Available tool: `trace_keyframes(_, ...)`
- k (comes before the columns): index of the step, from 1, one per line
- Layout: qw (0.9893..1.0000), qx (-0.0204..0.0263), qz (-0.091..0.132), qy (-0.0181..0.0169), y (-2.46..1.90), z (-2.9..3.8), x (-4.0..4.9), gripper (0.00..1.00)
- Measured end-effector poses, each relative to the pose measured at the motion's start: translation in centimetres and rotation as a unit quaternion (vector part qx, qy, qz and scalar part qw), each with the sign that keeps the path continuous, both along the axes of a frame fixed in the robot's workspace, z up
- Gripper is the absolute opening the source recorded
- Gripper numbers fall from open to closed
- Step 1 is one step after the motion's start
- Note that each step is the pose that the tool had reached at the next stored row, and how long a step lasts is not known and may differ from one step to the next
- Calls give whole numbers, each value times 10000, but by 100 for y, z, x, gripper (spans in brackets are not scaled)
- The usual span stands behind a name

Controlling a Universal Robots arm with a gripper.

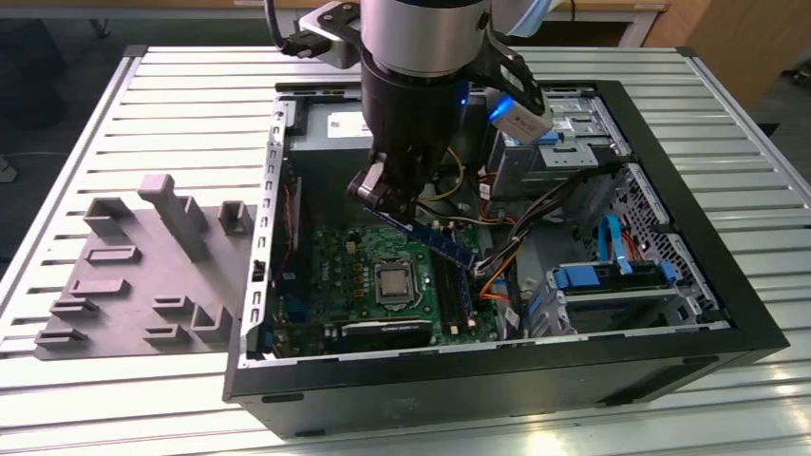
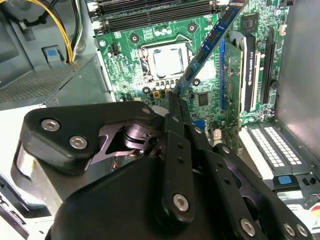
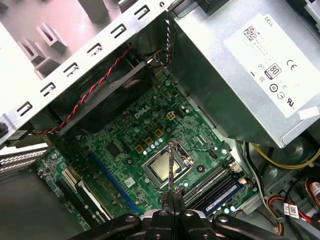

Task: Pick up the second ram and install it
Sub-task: 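Insert the second ram into the second slot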

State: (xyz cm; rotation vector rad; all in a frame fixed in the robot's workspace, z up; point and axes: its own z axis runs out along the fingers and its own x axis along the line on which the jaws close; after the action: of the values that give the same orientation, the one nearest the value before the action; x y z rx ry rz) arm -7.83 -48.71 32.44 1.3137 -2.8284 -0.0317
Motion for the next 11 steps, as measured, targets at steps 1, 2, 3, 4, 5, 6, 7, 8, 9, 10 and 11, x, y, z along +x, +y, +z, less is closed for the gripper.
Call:
trace_keyframes(1, 10000, 0, -10, 0, 0, -1, 0, 11)
trace_keyframes(2, 10000, 0, -22, 0, 0, -1, 0, 11)
trace_keyframes(3, 10000, 0, -33, 0, 0, -2, 0, 11)
trace_keyframes(4, 10000, 0, -45, 0, 0, -3, 0, 11)
trace_keyframes(5, 10000, 0, -55, 0, 0, -3, 0, 11)
trace_keyframes(6, 10000, 0, -65, 0, 0, -4, 0, 11)
trace_keyframes(7, 10000, 0, -76, 0, 0, -4, 0, 11)
trace_keyframes(8, 10000, 0, -90, 0, 0, -4, 0, 11)
trace_keyframes(9, 9999, 0, -103, 0, 0, -5, 0, 11)
trace_keyframes(10, 9999, 0, -115, 0, 0, -5, 0, 11)
trace_keyframes(11, 9999, 0, -127, 0, 0, -6, 0, 11)
